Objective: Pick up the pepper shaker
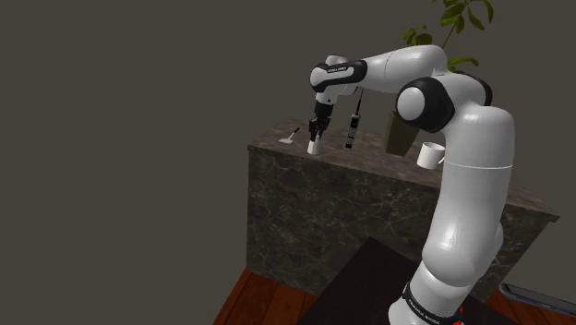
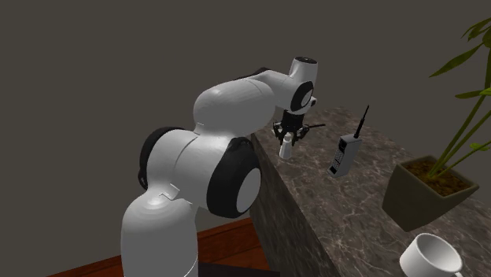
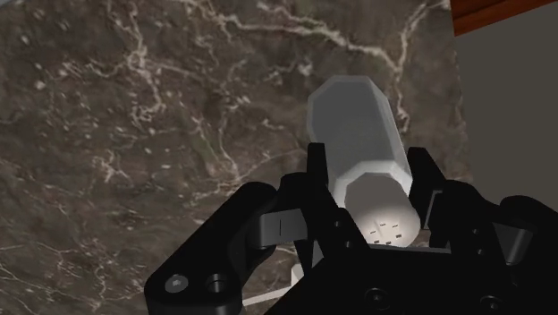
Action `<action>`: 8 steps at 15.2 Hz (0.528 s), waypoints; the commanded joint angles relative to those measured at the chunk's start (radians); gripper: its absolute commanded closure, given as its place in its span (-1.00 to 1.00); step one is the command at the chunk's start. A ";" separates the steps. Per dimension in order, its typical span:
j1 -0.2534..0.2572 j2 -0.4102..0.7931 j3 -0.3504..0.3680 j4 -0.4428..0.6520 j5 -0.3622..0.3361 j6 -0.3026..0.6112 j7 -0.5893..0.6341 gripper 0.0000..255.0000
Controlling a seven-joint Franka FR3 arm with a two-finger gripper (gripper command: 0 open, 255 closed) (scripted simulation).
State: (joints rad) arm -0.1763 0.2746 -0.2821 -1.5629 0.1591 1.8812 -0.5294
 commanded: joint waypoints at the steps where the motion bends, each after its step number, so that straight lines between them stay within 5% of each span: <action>1: 0.000 0.001 0.001 -0.001 0.000 0.001 0.000 1.00; 8: -0.001 0.001 0.000 0.014 0.000 -0.015 0.000 1.00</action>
State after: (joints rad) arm -0.1770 0.2760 -0.2823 -1.5560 0.1594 1.8749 -0.5296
